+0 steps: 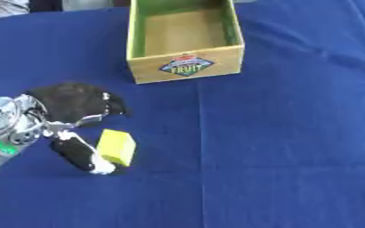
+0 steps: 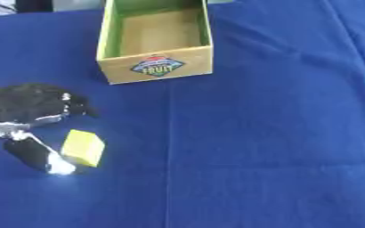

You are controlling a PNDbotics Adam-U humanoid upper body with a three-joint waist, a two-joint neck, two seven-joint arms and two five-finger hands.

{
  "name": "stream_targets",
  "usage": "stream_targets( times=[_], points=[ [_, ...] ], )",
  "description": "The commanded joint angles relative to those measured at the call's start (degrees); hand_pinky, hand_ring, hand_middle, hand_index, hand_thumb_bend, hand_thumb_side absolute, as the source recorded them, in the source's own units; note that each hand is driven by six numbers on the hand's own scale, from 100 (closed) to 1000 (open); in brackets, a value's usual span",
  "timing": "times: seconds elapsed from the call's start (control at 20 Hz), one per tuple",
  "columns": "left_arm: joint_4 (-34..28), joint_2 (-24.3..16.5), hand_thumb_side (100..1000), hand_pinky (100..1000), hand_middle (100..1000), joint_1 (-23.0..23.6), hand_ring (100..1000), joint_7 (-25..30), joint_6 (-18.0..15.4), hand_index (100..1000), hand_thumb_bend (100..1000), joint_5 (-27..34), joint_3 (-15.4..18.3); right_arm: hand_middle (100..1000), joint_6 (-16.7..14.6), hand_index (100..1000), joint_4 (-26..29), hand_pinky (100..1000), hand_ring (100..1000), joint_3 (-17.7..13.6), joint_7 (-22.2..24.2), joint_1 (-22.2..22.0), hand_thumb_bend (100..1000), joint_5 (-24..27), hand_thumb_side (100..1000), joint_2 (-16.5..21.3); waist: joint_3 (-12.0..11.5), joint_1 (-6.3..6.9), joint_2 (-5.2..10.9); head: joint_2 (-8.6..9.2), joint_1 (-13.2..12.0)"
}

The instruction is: Pick up objects on the table and place them in the box.

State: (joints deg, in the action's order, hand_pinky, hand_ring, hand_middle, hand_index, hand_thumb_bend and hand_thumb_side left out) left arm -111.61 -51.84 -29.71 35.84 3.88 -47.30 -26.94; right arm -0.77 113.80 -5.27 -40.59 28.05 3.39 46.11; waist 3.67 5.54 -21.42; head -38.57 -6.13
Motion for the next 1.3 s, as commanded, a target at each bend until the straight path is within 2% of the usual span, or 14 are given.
stream_targets(
  times=[0.05,0.7,1.3],
  points=[
    [1.19,0.07,717,707,741,-0.84,806,-1.59,-0.36,871,622,-1.72,-0.24,577,0.00,728,0.79,683,714,-0.45,0.14,0.54,100,0.32,998,1.02,0.11,-0.35,0.93,0.76,-0.27],
    [6.02,0.84,676,693,740,-0.15,796,-1.44,-2.72,869,621,-4.61,-1.60,576,-0.07,729,0.79,684,715,-0.46,0.15,0.67,100,0.42,998,0.87,0.27,-0.32,0.68,1.02,-0.50],
    [4.01,-0.02,664,663,703,0.11,766,-3.16,-3.31,818,613,-6.04,-1.15,575,0.05,730,0.79,686,715,-0.28,0.43,0.79,100,0.50,997,0.85,0.16,-0.21,0.56,0.98,-0.49]
  ],
)
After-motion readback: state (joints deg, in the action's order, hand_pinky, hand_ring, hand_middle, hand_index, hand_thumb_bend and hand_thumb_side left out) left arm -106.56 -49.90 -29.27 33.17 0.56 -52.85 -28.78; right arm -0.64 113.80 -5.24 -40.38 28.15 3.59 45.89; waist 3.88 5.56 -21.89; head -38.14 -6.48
